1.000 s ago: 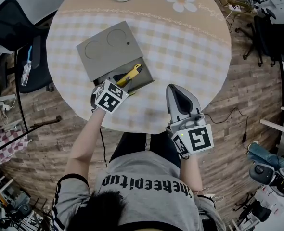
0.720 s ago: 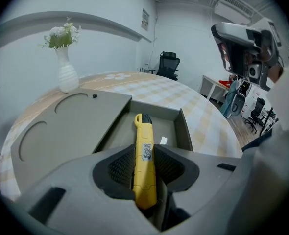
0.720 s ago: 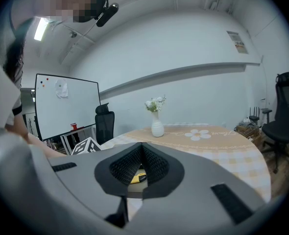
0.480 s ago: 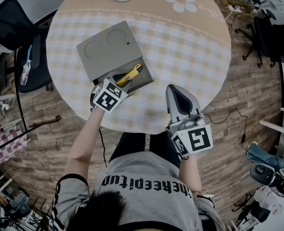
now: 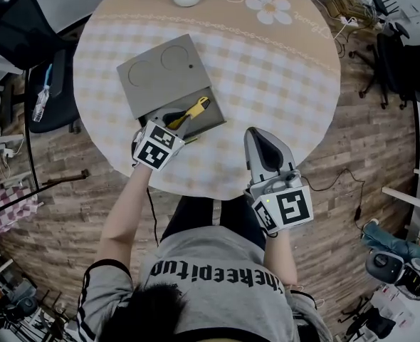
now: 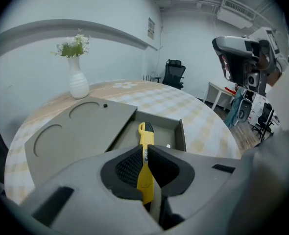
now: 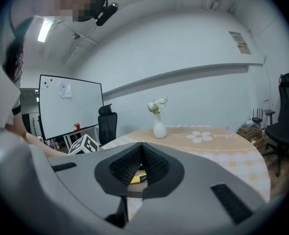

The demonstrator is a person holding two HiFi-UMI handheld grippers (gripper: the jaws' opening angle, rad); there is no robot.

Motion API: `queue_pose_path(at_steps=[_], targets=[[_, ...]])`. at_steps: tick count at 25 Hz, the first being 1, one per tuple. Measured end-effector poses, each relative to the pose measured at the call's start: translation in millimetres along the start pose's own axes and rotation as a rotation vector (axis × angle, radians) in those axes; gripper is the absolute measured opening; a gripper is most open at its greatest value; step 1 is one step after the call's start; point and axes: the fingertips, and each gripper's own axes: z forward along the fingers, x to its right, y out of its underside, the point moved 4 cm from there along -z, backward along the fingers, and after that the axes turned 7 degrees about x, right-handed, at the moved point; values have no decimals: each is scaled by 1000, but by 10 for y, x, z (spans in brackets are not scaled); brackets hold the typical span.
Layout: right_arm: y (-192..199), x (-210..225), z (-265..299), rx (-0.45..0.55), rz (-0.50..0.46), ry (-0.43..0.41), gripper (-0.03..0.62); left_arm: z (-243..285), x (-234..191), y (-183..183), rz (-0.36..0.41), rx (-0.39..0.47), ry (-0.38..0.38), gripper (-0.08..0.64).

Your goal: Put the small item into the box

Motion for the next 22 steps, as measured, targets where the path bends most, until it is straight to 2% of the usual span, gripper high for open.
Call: queue_pose_path(at_steps=[6, 22], targets=[[-67, 1, -20, 6, -7, -49, 6, -133, 43, -125, -20, 45, -57, 17], [-204, -146, -75, 11, -40, -197, 6, -539, 228, -210, -95, 161, -203, 15]])
